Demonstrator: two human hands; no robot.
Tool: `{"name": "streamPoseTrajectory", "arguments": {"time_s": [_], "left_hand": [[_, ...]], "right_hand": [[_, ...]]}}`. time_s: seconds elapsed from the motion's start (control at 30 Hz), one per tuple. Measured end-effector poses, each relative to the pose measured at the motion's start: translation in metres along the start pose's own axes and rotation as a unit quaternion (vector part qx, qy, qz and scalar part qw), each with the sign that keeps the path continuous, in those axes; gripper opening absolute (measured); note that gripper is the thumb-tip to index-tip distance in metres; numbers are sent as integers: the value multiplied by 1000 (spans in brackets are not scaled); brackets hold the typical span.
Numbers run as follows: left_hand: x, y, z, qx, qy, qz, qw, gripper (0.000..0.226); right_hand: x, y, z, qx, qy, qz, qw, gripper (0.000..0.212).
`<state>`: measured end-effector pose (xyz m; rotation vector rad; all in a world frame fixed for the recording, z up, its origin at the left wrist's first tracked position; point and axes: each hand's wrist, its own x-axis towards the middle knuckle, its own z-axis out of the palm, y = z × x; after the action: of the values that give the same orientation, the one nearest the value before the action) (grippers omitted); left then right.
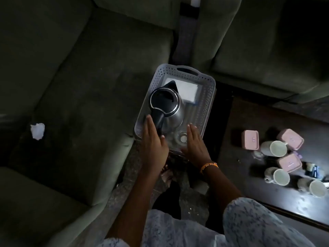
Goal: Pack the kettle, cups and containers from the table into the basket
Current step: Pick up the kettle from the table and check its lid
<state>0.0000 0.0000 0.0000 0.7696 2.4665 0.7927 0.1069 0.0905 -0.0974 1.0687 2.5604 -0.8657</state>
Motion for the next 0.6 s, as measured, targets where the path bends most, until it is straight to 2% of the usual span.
{"name": "streamPoseTrajectory", "arguments": {"time_s": [0.1, 0.17, 0.27, 0.33, 0.47, 0.6], "left_hand": [[23, -9, -1, -42, 11, -54, 998, 63], [39, -18, 0, -53, 22, -98, 994, 50], [53, -23, 2, -57, 0, -166, 984, 32], [58, -26, 7, -102, -20, -185, 977, 26], [63, -23, 10, -131, 17, -184, 974, 32], [50, -10, 1, -114, 43, -129, 984, 25]], "right_hand": [[13, -2, 4, 12, 20, 31, 999, 93], [18, -4, 4, 28, 35, 39, 998, 95], [15, -4, 2, 72, 76, 43, 994, 87], [8, -3, 0, 100, 106, 40, 988, 83], [-14, -5, -13, 160, 159, 30, 974, 82], [-42, 3, -25, 191, 211, 32, 958, 82]]}}
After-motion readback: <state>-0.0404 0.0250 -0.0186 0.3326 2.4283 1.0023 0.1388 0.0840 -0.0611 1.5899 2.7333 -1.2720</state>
